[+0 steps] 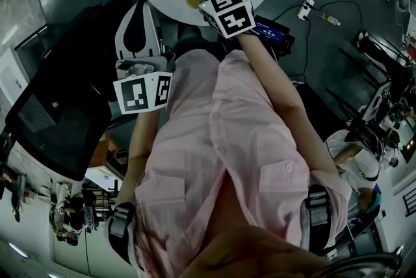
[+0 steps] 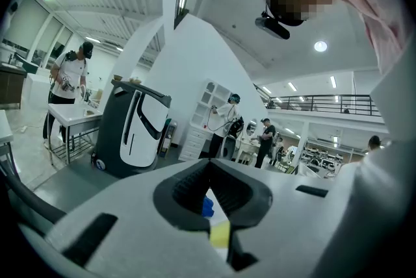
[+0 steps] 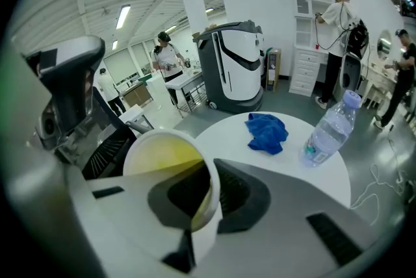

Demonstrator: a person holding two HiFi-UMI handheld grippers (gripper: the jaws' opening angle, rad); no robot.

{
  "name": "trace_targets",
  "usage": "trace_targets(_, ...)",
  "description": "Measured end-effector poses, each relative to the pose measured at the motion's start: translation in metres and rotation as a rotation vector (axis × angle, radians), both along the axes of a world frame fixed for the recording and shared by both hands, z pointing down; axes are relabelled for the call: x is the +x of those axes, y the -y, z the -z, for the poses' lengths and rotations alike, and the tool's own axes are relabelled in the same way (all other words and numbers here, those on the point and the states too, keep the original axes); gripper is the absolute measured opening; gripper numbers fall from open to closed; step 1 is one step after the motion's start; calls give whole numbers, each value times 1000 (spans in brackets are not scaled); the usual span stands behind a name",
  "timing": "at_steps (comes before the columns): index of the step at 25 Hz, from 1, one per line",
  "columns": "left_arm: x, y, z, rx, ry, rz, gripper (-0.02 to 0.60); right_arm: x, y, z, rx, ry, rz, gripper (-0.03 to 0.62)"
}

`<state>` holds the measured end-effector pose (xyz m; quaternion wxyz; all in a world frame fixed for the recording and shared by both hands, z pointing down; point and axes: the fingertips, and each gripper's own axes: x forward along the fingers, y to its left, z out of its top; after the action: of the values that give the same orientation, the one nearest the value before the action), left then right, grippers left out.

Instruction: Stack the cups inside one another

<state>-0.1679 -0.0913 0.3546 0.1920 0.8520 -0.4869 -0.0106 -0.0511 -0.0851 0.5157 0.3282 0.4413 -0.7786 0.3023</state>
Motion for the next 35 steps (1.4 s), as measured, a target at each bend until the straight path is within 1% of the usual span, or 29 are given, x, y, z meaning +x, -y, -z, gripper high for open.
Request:
trace_targets(12,-3,2,-2,4,-1,9,15,-10,-5,-34,-83,-40,47,37)
trace_targets(20,-5,-2,3,5,-7,15,15,-12,-9,-45,-108,-64,69,37)
trace_targets(25,-10,0,5,5,-5,33,15,-12,-8,-48,-105,-118,126,37)
trace_targets(35,-19,2,4,-2,2,47,15,-10,-9,-56,-140,-164,135,37)
